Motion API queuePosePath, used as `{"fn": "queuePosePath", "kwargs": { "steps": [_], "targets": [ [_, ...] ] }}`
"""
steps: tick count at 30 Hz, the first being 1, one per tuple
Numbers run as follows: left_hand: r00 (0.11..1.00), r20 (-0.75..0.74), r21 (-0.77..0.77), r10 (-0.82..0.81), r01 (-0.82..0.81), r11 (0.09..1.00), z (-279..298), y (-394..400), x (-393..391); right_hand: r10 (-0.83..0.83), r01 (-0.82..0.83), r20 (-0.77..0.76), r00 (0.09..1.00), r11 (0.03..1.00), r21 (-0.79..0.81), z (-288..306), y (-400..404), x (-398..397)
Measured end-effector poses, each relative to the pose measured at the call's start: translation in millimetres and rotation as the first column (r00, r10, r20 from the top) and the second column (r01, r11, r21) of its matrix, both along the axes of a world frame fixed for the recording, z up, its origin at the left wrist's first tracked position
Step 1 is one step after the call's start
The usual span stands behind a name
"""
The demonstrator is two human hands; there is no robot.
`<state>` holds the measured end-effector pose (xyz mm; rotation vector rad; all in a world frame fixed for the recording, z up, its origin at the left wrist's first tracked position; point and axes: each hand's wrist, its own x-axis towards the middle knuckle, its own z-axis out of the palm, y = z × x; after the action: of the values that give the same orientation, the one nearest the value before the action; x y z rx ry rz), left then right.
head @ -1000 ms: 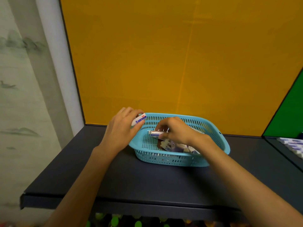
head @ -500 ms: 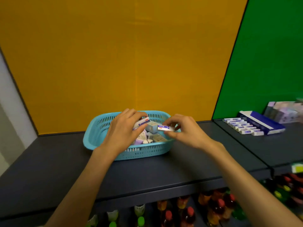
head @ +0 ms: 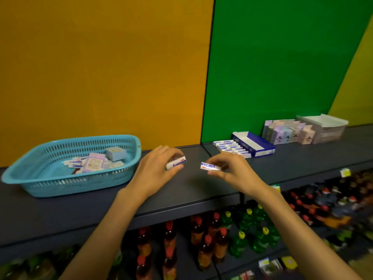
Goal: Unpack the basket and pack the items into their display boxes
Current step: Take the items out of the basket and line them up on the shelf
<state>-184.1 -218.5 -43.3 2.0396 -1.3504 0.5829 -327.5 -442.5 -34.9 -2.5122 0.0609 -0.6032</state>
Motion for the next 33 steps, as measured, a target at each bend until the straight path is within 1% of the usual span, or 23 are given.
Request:
{"fn": "queuePosePath", "kwargs": {
  "steps": [4, 8, 12, 17, 23, 25, 29, 33],
  "targets": [
    [0.998, -0.060, 0.005, 0.013, -0.013, 1.000, -3.7, -48.4, -35.2, -0.021, 0.021, 0.002, 1.000, 1.000, -0.011, -11.8, -53.8, -37.2],
    [0.995, -0.098, 0.052, 0.022, -0.017, 0.999, -11.1, -90.2, -55.8, -0.061, 0.061, 0.015, 0.998, 0.998, -0.010, -22.3, -91.3, -61.8],
    [0.991, -0.129, 0.125, 0.020, -0.003, 0.992, -20.1, -130.1, -58.7, -0.090, 0.090, -0.003, 0.996, 0.996, 0.029, -35.6, -124.0, -67.6],
    [0.982, -0.184, 0.154, 0.038, -0.010, 0.988, -31.9, -180.1, -44.6, -0.083, 0.085, -0.047, 0.995, 0.996, 0.041, -45.9, -161.0, -58.4],
    [0.972, -0.224, 0.190, 0.074, -0.031, 0.981, -47.4, -233.9, -18.0, -0.121, 0.115, -0.151, 0.981, 0.992, -0.042, -46.0, -210.9, -26.4],
    [0.976, -0.196, 0.223, 0.093, -0.048, 0.974, -52.0, -249.1, -8.8, -0.123, 0.107, -0.180, 0.976, 0.990, -0.097, -45.1, -226.8, -12.0],
    [0.981, -0.149, 0.292, 0.121, -0.073, 0.954, -58.1, -275.4, 8.5, -0.122, 0.084, -0.166, 0.979, 0.973, -0.217, -48.0, -249.0, 14.1],
    [0.975, -0.150, 0.273, 0.167, -0.122, 0.954, -58.9, -292.7, 20.0, -0.091, 0.051, -0.125, 0.988, 0.956, -0.288, -54.3, -260.8, 33.5]
  ]
}}
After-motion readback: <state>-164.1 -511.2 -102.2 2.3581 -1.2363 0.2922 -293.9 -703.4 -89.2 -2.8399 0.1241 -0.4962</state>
